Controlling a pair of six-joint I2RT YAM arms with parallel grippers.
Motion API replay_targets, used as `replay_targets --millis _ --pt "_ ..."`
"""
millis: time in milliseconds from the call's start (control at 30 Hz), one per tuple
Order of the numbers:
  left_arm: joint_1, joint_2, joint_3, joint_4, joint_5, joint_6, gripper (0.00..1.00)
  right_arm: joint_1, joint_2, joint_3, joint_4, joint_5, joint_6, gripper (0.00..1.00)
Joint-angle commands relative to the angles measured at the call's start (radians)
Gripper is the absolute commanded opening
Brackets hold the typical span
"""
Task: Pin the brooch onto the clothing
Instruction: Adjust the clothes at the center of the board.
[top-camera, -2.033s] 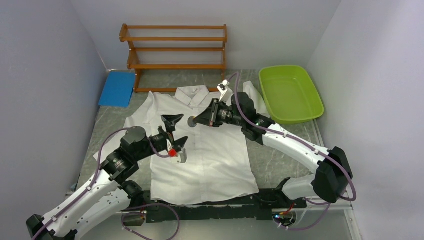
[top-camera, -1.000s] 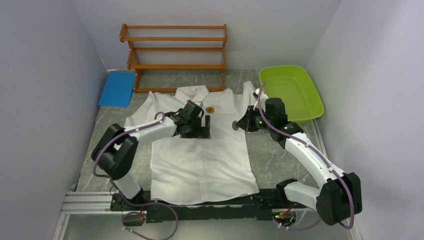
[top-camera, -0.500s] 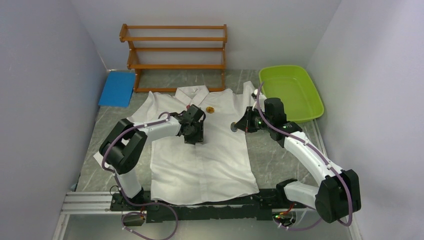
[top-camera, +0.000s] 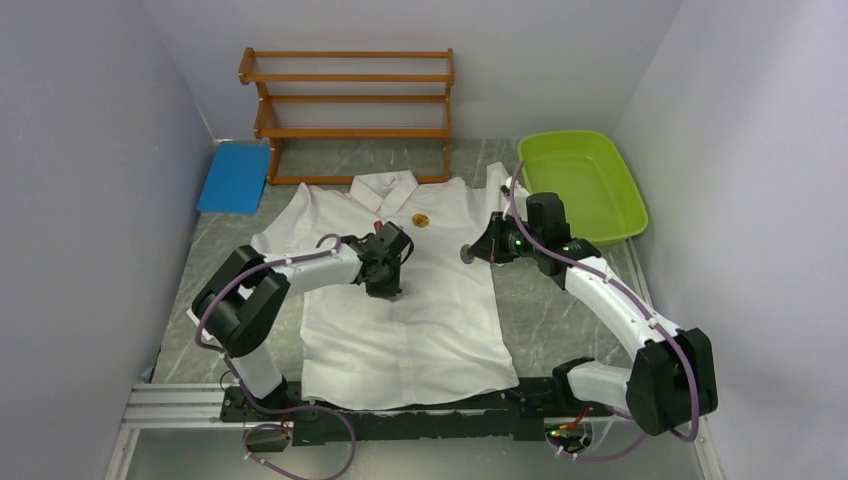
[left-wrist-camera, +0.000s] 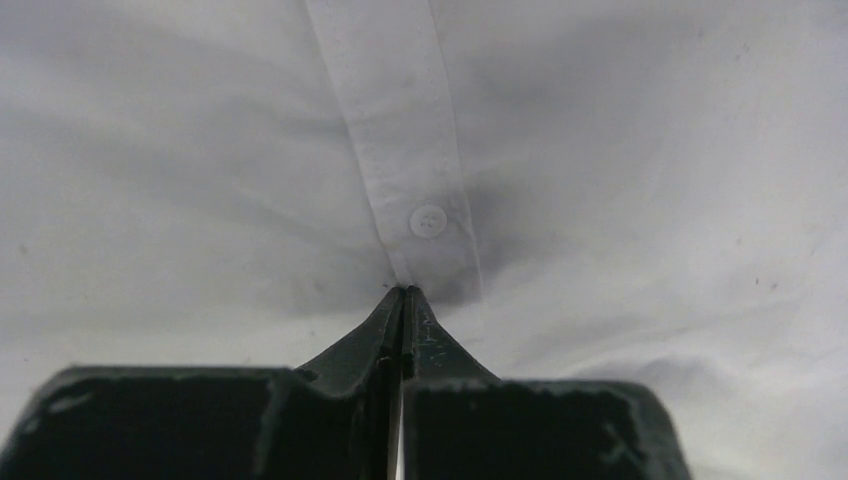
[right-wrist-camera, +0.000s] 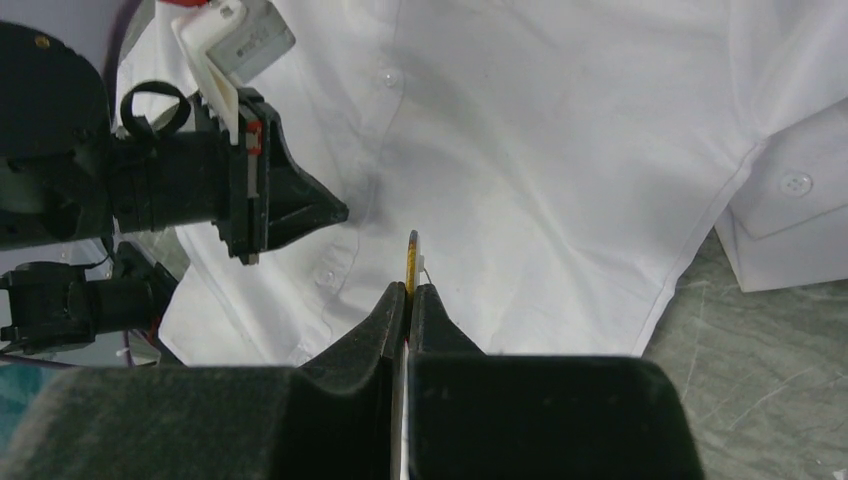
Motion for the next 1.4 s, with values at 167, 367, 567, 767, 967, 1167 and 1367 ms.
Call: replay_targets --millis 167,367,567,767,967,1167,1367 --pt "-0.094 -0.020 -0.163 -0.134 0.014 -0.056 0.03 -0.010 0.013 0.075 0.019 -0.035 -0.033 0.00" --pt "-0.102 -0.097 -0.215 -0.171 -0.015 -0.083 0.04 -0.010 0.049 0.092 0.014 -0.063 -0.051 0.00" --pt "-0.100 -0.196 -0.131 -0.214 -0.032 -0.017 0.36 -0.011 0.138 0.181 -0.047 -0.112 -0.103 0.00" --pt "-0.062 -0.260 -0.062 -0.154 0.062 0.063 0.67 -0.011 0.289 0.331 -0.152 -0.187 -0.176 0.00" --pt "0.031 -0.300 -0.087 -0.030 0.234 0.092 0.75 -0.010 0.506 0.515 -0.294 -0.291 -0.280 0.00" --pt "0.145 -0.339 -0.149 0.054 0.365 0.103 0.82 -0.005 0.785 0.785 -0.532 -0.458 -0.440 0.00" --pt "0.203 -0.368 -0.192 0.062 0.385 0.117 0.83 0.005 1.013 1.053 -0.782 -0.539 -0.586 0.00"
